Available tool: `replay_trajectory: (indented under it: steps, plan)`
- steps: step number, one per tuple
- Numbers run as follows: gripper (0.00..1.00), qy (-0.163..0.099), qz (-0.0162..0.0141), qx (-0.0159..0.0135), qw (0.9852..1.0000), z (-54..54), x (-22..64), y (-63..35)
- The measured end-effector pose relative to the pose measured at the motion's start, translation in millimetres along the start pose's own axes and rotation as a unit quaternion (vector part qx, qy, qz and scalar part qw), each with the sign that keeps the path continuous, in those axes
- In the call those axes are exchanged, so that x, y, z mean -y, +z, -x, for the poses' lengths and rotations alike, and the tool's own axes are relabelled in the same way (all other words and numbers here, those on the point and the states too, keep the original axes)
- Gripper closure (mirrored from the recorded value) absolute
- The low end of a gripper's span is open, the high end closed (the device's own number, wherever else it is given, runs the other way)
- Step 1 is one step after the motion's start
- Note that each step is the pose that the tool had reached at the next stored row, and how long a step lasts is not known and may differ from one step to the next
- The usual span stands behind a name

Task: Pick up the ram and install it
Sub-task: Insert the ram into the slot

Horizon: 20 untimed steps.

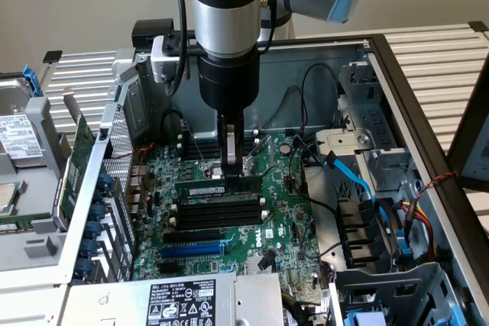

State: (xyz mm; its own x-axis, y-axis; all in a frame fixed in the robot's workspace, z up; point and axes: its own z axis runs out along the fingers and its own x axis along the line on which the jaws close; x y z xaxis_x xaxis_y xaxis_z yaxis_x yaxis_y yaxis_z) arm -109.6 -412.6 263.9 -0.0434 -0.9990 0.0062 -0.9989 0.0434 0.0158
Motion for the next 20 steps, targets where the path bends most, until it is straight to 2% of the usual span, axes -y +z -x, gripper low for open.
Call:
replay_trajectory:
  steps: [5, 13, 20]
  plan:
    - [0.87, 0.000, 0.0000, -0.0003, 1.0000, 0.0, 0.1, 5.9]
    - [0.87, 0.000, 0.0000, -0.0005, 1.0000, -1.9, 0.1, 9.0]
    - [0.87, -0.004, -0.0001, -0.0026, 1.0000, -2.1, -1.0, 12.2]
